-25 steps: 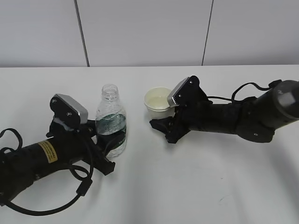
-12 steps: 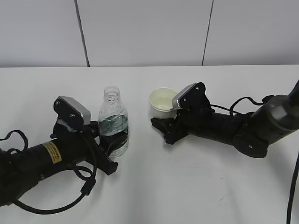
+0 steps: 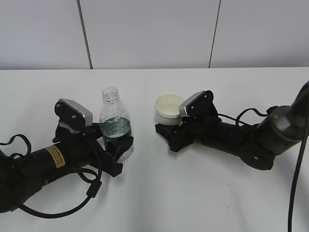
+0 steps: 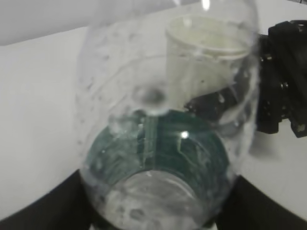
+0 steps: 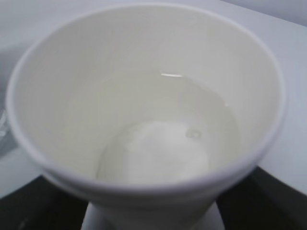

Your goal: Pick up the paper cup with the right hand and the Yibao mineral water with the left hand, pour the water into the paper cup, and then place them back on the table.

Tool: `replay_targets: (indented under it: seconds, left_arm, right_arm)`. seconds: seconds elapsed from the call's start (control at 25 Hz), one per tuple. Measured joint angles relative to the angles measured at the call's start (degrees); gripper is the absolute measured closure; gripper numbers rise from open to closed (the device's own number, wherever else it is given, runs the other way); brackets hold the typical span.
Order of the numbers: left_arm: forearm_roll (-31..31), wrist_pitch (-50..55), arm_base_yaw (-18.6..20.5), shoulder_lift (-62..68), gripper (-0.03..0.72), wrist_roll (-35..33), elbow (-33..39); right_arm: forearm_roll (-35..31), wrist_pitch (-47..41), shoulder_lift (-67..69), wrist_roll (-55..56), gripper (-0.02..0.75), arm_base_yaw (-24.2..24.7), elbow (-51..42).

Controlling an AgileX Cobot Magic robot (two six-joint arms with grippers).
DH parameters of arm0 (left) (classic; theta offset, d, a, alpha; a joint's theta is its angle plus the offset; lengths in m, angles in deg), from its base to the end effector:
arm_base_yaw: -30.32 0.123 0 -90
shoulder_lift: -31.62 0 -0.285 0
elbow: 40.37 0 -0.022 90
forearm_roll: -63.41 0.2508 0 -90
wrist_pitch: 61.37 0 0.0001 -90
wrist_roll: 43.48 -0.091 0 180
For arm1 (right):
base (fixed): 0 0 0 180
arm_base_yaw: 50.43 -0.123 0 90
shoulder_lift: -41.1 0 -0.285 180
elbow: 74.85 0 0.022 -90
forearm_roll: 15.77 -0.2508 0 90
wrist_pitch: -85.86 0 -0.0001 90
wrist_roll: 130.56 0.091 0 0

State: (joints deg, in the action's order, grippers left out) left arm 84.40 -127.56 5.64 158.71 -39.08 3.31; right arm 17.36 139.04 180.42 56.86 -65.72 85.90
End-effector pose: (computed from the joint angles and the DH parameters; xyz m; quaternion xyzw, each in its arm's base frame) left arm 0.2751 -0.1592 0.0824 0.2946 0.7375 -0.2351 0.5604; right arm 0.3801 0.1452 0.0548 -0.3259 0.7418 0.1908 0.5542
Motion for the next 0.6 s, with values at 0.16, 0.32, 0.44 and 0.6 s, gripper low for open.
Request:
replay_targets:
  seconds: [0.16,0.32,0.44,0.6]
  left_arm:
    - [-0.23,0.38,0.00,0.00,0.138,0.55,0.10]
    - [-0.29,0.44,0.00,0.00,0.119,0.62,1.85]
    - [-1.65,0.45,0.00,-0.15,0.115,0.62,4.38]
    - [-5.17,0.85,0.00,-2.34,0.115,0.62,6.72]
  right_arm:
    - [1.63,0.49,0.00,0.00,0.096,0.00,0.00]
    - [1.75,0.49,0.00,0.00,0.072,0.00,-0.13]
    - [0.03,0.63,-0.13,0.00,0.071,0.00,-2.03]
    - [-2.77,0.63,-2.15,0.00,0.073,0.81,-6.86]
